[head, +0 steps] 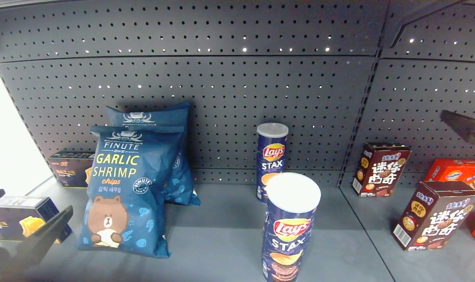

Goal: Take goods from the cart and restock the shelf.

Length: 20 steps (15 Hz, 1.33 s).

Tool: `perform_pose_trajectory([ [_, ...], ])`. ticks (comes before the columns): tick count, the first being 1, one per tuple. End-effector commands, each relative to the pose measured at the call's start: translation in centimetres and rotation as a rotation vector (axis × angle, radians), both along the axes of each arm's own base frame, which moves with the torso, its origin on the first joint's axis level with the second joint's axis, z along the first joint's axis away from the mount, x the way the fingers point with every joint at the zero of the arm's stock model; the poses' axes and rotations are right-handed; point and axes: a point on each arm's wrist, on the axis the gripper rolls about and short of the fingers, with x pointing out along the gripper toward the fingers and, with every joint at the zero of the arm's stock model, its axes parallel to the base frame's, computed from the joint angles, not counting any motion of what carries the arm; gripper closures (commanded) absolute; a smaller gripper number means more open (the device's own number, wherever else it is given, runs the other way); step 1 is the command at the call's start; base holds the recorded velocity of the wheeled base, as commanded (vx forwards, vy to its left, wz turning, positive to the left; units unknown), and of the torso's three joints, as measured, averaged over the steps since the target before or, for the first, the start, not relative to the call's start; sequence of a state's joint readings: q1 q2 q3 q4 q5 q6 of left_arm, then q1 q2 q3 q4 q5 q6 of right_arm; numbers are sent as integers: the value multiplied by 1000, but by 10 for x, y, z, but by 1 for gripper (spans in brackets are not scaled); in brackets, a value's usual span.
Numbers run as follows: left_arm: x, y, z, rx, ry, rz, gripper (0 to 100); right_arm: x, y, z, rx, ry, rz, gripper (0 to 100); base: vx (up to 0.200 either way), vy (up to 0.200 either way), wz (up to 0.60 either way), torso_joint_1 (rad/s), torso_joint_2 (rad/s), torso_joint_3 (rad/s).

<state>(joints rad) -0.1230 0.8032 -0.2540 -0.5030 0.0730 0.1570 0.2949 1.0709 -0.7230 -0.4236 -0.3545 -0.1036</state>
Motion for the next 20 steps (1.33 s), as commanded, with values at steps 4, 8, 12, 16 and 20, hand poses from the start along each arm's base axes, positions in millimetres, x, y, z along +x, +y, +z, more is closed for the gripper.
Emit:
perform_pose_trajectory([
  [4,-50,7,-42,1,-16,53,0,-98,-41,-78,19,-40,-274,0,0,0,0,0,0,0],
  [8,-91,13,-76,13,34,82,0,-123,-45,-130,12,-6,-369,0,0,0,0,0,0,0],
  [12,-104,15,-88,5,16,93,0,-143,-43,-178,-5,79,-261,0,0,0,0,0,0,0],
  [16,-97,14,-100,1,-26,87,0,-160,-42,-199,33,107,-108,0,0,0,0,0,0,0],
  [20,-97,12,-101,1,-14,7,0,-159,-36,-204,33,150,143,0,0,0,0,0,0,0],
])
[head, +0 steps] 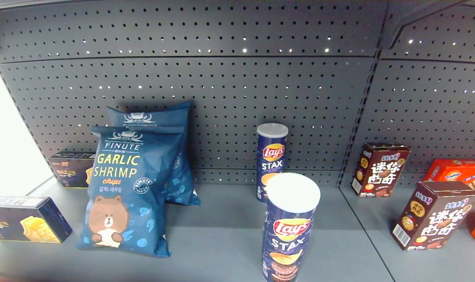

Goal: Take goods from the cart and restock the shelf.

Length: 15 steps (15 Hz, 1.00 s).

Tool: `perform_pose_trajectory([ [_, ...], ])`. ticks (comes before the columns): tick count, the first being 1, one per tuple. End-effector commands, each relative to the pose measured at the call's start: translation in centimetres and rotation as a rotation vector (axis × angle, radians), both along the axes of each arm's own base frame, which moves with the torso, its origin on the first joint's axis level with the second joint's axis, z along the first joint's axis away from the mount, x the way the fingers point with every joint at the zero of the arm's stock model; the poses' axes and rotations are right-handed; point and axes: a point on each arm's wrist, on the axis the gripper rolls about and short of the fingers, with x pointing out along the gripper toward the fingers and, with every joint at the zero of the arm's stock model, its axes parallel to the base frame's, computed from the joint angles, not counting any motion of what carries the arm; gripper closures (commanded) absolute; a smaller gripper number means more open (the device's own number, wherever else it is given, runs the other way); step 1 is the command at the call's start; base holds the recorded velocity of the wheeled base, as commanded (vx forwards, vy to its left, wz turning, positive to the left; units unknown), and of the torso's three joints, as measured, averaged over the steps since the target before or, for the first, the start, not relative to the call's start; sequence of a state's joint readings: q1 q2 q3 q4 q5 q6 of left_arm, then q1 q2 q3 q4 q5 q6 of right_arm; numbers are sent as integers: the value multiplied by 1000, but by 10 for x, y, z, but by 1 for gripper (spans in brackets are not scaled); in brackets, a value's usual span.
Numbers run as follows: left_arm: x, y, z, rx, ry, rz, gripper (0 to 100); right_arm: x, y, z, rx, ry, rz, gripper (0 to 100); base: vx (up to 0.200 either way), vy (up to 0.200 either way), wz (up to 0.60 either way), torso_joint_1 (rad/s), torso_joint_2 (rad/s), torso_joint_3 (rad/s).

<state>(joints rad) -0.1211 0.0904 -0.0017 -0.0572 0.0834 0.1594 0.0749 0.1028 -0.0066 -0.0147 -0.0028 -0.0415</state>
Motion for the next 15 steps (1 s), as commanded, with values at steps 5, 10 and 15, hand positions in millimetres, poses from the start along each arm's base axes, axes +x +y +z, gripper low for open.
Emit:
perform_pose_trajectory([
  [5,0,-3,-1,-11,7,-122,0,-1,0,-3,35,8,-3,0,0,0,0,0,0,0],
  [10,-1,-5,-6,-18,63,-242,0,-1,0,-3,38,9,-2,0,0,0,0,0,0,0],
  [15,-1,-5,-6,-34,66,-224,0,-1,0,-3,38,9,-2,0,-80,0,0,1,-1,1],
])
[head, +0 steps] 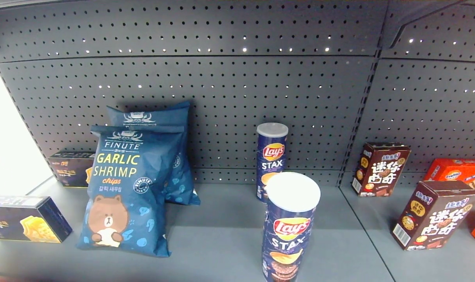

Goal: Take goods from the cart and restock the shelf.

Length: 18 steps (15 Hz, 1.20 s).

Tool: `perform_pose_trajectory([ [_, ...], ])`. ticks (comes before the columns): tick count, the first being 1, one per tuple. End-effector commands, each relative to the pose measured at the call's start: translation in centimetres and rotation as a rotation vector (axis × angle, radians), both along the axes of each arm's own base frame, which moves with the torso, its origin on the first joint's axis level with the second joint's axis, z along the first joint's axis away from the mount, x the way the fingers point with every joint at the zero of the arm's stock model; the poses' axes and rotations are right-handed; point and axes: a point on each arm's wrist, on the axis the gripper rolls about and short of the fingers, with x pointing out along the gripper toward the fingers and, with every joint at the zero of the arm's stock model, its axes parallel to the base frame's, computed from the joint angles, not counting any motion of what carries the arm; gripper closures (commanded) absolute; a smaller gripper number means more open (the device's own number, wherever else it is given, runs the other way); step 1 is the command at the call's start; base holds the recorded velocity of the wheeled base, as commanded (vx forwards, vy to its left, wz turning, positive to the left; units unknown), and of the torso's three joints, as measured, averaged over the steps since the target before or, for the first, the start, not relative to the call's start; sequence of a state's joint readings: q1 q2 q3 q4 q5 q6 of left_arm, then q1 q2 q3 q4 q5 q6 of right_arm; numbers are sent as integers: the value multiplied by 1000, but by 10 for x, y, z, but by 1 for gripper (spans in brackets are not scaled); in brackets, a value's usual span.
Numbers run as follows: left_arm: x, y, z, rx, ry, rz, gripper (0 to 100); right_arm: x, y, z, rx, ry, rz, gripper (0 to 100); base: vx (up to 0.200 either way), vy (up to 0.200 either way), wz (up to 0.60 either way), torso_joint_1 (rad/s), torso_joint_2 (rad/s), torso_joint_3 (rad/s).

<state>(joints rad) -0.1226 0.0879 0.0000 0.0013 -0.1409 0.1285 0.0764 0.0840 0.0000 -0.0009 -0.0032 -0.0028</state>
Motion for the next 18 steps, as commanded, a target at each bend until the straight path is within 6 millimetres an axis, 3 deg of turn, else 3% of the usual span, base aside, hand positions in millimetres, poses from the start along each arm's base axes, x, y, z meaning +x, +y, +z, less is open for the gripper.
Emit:
perform_pose_trajectory([
  [1,0,0,0,-11,7,2,0,0,0,0,-1,4,0,0,-200,0,0,22,7,-2],
  [6,0,0,0,-8,5,8,0,0,0,0,-1,4,0,0,0,0,0,0,0,0],
  [8,0,0,0,-10,7,11,0,0,0,0,-2,4,1,0,0,-200,0,5,-2,2],
  [18,0,0,0,-44,18,24,0,0,0,0,-1,4,0,0,0,0,0,0,0,0],
])
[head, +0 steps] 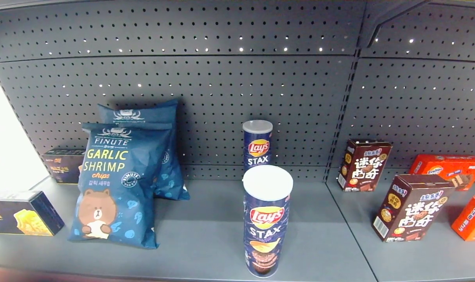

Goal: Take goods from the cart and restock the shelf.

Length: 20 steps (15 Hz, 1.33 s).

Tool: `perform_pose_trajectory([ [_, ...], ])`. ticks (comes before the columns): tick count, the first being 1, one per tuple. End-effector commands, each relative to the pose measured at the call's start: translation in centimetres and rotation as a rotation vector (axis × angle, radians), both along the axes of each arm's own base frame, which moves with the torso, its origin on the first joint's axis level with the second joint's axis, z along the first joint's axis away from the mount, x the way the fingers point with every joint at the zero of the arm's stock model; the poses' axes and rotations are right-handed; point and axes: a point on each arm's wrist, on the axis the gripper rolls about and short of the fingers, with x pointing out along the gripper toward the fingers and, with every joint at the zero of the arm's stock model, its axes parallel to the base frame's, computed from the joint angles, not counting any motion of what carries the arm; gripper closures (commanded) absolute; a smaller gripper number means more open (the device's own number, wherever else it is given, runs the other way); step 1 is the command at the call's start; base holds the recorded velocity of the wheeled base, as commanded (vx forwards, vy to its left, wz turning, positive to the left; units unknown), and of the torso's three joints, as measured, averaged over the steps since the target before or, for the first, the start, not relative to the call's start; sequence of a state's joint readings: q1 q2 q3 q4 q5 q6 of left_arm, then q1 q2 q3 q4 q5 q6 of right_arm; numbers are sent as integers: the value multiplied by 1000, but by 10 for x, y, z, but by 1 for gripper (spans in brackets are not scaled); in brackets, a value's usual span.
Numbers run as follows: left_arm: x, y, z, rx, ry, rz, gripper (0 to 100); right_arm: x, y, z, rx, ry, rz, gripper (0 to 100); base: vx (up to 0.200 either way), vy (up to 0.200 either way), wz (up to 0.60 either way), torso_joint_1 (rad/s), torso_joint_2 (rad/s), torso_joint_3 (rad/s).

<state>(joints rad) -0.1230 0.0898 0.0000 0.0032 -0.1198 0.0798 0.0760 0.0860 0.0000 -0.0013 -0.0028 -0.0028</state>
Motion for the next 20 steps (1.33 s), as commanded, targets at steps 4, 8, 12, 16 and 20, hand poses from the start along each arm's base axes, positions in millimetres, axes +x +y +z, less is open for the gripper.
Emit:
perform_pose_trajectory([
  [4,0,0,0,-1,2,2,0,0,0,0,-1,3,0,0,0,0,0,0,0,0],
  [8,0,0,0,-1,2,2,0,0,0,0,-1,3,0,0,0,100,0,1,0,1],
  [12,0,0,0,-1,2,2,0,0,0,0,-1,3,0,0,0,0,0,0,0,0],
  [16,0,0,0,-3,3,2,0,0,0,0,-1,3,0,0,0,0,0,0,0,0],
  [20,0,0,0,-3,3,2,0,0,0,0,-1,3,0,0,0,0,0,0,0,0],
])
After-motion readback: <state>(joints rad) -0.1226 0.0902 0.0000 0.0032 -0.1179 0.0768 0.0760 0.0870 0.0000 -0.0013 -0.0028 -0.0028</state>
